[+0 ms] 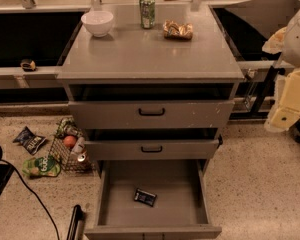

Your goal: Pick rxbar blueberry from bottom drawer and place on counter

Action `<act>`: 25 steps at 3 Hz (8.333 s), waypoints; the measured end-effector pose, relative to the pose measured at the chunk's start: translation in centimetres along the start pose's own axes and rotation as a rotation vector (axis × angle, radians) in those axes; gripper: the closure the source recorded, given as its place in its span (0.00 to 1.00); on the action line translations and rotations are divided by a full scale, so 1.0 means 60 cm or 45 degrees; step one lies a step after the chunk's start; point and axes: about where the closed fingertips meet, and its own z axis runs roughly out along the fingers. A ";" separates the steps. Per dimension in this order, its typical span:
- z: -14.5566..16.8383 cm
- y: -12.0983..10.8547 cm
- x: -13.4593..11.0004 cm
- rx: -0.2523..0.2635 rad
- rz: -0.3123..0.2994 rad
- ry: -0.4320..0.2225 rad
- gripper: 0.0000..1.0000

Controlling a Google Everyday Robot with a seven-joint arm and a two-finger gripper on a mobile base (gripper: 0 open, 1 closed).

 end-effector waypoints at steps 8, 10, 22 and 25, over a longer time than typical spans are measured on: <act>0.529 0.199 -0.065 -0.383 0.121 -0.651 0.00; 0.770 0.256 -0.116 -0.400 -0.008 -0.744 0.00; 1.474 0.238 -0.140 -0.233 0.395 -0.768 0.00; 1.514 0.218 -0.114 -0.076 0.407 -0.666 0.42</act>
Offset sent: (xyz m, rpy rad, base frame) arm -0.0107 0.0405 -0.1547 0.2291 0.1234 0.0531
